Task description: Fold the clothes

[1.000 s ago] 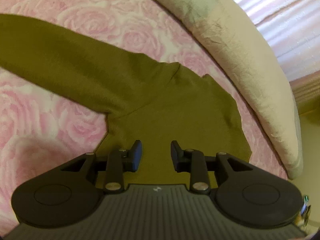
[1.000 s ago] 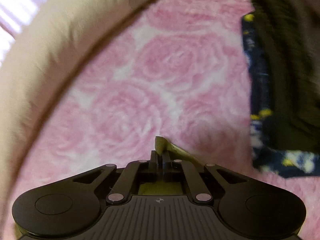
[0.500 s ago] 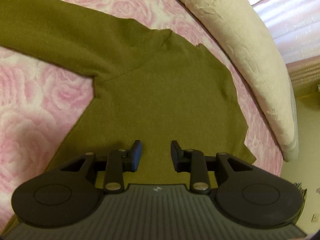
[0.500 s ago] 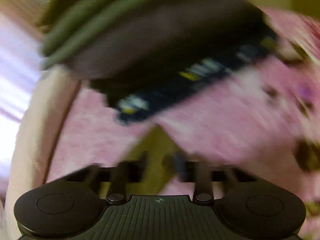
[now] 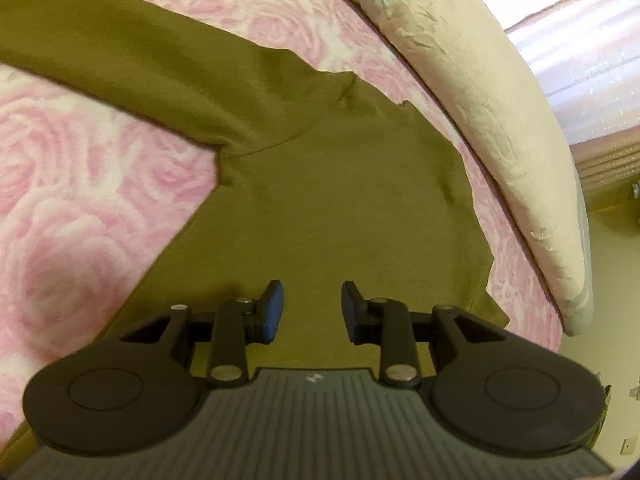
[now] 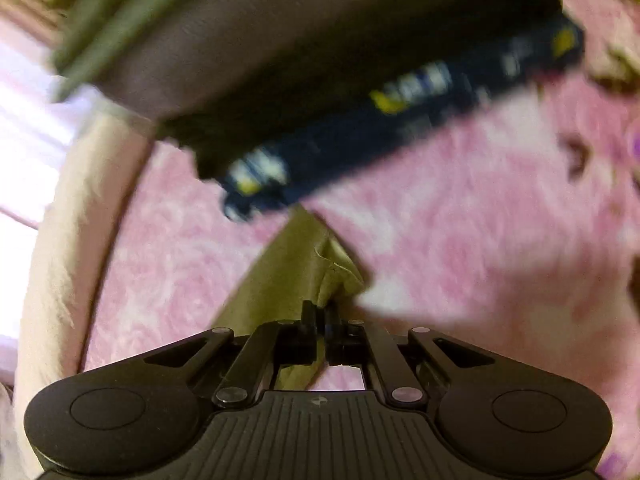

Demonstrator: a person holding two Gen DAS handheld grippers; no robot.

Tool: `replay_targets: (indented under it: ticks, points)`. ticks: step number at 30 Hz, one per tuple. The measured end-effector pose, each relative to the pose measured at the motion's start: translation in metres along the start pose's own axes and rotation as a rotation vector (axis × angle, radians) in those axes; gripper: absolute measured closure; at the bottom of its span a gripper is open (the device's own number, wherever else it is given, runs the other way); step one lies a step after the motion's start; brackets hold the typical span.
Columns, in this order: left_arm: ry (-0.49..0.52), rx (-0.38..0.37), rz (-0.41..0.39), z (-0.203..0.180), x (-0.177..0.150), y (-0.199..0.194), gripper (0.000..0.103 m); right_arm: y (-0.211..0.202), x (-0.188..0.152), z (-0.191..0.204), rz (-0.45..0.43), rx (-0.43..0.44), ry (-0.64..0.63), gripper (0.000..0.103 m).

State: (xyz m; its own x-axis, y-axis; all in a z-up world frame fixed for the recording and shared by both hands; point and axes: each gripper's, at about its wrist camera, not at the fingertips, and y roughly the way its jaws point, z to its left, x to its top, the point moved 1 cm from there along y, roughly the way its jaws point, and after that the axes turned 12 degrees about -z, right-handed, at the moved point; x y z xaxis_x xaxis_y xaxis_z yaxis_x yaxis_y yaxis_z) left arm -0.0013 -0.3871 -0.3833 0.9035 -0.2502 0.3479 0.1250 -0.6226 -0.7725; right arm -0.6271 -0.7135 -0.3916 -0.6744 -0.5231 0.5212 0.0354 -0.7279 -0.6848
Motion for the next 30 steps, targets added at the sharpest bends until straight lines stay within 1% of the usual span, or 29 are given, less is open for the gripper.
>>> replay_targets:
  ticks: [1,2,4,6,8,11,12,13,14,15,18,19,20,21,22,23,25,27,30]
  points:
    - [-0.006,0.004,-0.001,0.004,-0.002,-0.003,0.077,-0.008,0.0,-0.002,-0.03,-0.002,0.002,0.102]
    - [-0.012,0.01,0.0,0.007,-0.004,-0.004,0.077,-0.014,-0.003,-0.008,-0.047,-0.031,0.009,0.102]
    - [-0.031,0.022,0.015,0.016,-0.009,-0.005,0.077,-0.017,-0.013,-0.021,-0.038,-0.107,-0.004,0.101]
    - [-0.048,0.033,0.033,0.025,-0.014,-0.006,0.077,-0.019,-0.021,-0.031,-0.057,-0.112,-0.004,0.101]
    - [-0.038,0.036,0.042,0.03,-0.017,-0.009,0.077,-0.021,-0.023,-0.028,-0.084,-0.122,-0.013,0.101]
    - [-0.019,0.045,0.035,0.035,-0.017,-0.015,0.077,-0.027,-0.018,-0.025,-0.106,-0.173,-0.022,0.099]
    - [-0.015,0.05,0.027,0.037,-0.015,-0.016,0.077,-0.03,-0.016,-0.024,-0.12,-0.217,-0.043,0.083]
    - [-0.011,0.054,0.016,0.039,-0.012,-0.017,0.077,-0.033,-0.014,-0.022,-0.136,-0.267,-0.064,0.069]
    - [-0.001,0.058,0.002,0.039,-0.009,-0.019,0.077,-0.039,-0.013,-0.02,-0.168,-0.344,-0.094,0.042]
    - [0.017,0.06,-0.017,0.039,-0.003,-0.019,0.077,-0.047,-0.011,-0.015,-0.186,-0.366,-0.12,0.039]
    - [0.108,0.049,-0.061,0.03,0.019,-0.013,0.077,-0.057,-0.017,0.015,-0.158,-0.207,-0.24,0.039]
    - [0.142,0.04,-0.073,0.026,0.028,-0.009,0.077,-0.057,-0.027,0.034,-0.131,-0.118,-0.303,0.039]
    - [0.176,0.026,-0.081,0.02,0.037,-0.003,0.077,-0.057,-0.037,0.054,-0.102,-0.029,-0.366,0.043]
    - [0.21,0.009,-0.088,0.014,0.046,0.004,0.078,-0.053,-0.05,0.075,-0.059,0.052,-0.43,0.065]
    - [0.243,-0.012,-0.094,0.007,0.054,0.013,0.078,-0.047,-0.068,0.097,-0.001,0.136,-0.475,0.075]
    - [0.276,-0.033,-0.1,0.0,0.062,0.022,0.078,-0.041,-0.086,0.12,0.056,0.219,-0.517,0.078]
    - [0.345,-0.069,-0.103,-0.016,0.075,0.042,0.081,-0.027,-0.128,0.163,0.162,0.375,-0.577,0.078]
    - [0.405,-0.107,-0.098,-0.029,0.084,0.064,0.084,-0.017,-0.175,0.206,0.249,0.505,-0.66,0.078]
    - [0.444,-0.16,-0.083,-0.041,0.093,0.095,0.085,0.001,-0.239,0.256,0.355,0.631,-0.749,0.078]
